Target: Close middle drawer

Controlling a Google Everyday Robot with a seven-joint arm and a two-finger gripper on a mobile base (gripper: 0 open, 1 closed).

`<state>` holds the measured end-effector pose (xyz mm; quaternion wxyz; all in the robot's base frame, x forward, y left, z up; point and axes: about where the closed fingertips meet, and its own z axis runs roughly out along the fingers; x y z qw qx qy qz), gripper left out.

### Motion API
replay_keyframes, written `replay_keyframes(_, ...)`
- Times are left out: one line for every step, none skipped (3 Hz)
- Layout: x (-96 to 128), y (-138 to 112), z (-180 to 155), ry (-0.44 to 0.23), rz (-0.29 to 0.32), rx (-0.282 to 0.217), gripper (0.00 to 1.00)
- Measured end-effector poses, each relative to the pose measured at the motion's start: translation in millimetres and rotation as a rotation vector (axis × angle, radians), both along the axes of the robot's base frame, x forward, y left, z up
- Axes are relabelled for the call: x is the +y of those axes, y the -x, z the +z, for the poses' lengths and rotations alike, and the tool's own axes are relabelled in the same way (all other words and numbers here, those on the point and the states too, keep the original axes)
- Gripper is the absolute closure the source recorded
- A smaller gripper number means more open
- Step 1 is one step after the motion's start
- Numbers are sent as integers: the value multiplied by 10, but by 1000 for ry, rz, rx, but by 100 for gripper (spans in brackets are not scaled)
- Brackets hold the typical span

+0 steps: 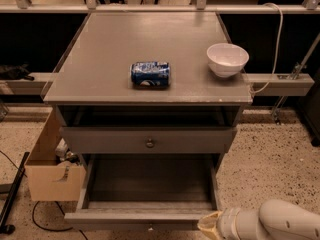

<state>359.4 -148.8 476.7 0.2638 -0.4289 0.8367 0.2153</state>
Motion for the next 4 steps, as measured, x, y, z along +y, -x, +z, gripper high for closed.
replay_keyframes(89, 119, -107, 0, 7, 27, 100)
replay_keyframes(180, 184, -207, -5, 16, 44, 100)
replay_keyframes(273, 173, -363, -13, 21, 58, 100)
replay_keyframes(298, 166, -602, -15, 4, 93, 100)
